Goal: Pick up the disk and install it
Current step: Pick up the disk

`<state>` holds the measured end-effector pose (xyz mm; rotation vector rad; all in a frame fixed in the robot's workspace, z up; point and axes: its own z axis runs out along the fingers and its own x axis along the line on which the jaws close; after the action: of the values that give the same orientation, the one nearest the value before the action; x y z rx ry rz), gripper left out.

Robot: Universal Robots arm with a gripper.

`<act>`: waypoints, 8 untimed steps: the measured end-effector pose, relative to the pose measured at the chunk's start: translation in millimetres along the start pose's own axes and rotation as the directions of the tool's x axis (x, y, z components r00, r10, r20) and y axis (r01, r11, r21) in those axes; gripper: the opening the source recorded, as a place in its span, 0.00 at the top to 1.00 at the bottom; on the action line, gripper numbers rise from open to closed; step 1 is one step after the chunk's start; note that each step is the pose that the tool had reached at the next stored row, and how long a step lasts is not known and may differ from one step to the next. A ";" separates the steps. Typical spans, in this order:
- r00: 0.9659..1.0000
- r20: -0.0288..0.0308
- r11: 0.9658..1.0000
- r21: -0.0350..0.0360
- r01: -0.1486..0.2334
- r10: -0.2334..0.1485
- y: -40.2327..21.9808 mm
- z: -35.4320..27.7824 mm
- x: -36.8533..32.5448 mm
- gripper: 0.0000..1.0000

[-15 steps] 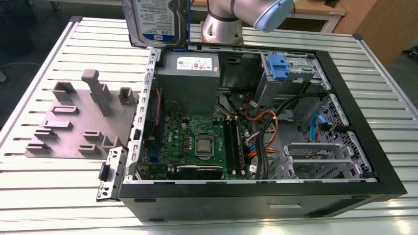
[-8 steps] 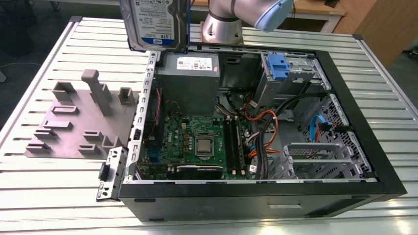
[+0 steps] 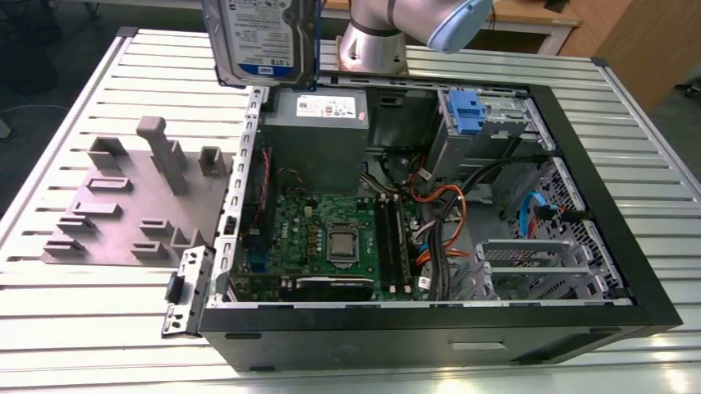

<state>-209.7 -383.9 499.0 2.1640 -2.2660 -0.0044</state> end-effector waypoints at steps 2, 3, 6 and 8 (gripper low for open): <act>1.000 0.000 1.000 0.000 0.000 0.000 -1.3 0.0 -0.1 0.64; 1.000 0.000 1.000 0.000 0.000 0.000 -2.1 0.0 -0.1 0.64; 1.000 0.000 1.000 0.000 0.000 0.000 -3.8 0.0 -0.2 0.64; 1.000 0.000 1.000 0.000 0.000 0.000 -4.8 0.0 -0.2 0.64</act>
<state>-204.9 -383.9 499.0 2.1640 -2.2661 -0.0044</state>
